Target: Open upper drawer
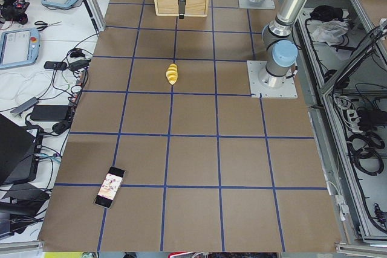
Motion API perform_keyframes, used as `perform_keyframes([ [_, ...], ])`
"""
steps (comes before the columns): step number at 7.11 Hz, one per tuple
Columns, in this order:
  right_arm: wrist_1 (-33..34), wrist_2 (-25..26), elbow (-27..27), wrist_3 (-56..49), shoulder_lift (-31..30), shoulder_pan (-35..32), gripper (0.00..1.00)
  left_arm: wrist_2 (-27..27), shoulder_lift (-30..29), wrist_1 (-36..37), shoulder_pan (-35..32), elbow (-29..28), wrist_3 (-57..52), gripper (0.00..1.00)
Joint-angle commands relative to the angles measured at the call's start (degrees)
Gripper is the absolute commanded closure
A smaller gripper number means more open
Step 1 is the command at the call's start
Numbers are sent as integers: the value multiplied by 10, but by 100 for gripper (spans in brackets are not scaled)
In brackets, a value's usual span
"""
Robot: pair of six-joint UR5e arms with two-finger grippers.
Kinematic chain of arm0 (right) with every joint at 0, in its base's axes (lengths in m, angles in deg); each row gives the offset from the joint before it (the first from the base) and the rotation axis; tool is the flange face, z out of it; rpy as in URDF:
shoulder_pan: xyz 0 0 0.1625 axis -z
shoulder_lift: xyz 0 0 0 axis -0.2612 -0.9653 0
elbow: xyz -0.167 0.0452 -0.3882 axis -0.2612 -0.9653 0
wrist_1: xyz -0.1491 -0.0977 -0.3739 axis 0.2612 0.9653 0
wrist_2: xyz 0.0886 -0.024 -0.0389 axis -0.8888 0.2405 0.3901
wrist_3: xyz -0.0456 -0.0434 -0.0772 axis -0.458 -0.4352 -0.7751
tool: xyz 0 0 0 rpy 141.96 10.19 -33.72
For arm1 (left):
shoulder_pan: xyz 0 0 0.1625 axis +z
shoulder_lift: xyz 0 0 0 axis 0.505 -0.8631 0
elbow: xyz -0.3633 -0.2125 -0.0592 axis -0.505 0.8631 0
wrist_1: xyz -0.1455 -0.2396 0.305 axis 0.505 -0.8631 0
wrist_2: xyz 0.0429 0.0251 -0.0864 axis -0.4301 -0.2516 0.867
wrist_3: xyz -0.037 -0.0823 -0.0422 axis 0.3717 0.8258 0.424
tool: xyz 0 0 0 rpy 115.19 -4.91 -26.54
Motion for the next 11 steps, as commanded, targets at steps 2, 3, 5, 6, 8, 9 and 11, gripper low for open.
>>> perform_keyframes([
  [2, 0, 0, 0, 0, 0, 0, 0, 10, -18, 2, -2, 4, 67, 0],
  [3, 0, 0, 0, 0, -1, 0, 0, 25, -38, 4, -19, 11, 61, 0],
  [5, 0, 0, 0, 0, 0, 0, 0, 107, -87, 101, -62, 12, 100, 0],
  [6, 0, 0, 0, 0, 0, 0, 0, 118, -113, 132, -96, 9, 134, 0],
  [8, 0, 0, 0, 0, 0, 0, 0, 126, -149, 169, -164, 8, 186, 0],
  [9, 0, 0, 0, 0, 0, 0, 0, 199, -166, 191, -167, 7, 202, 0],
  [11, 0, 0, 0, 0, 0, 0, 0, 238, -169, 218, -179, 5, 239, 0],
])
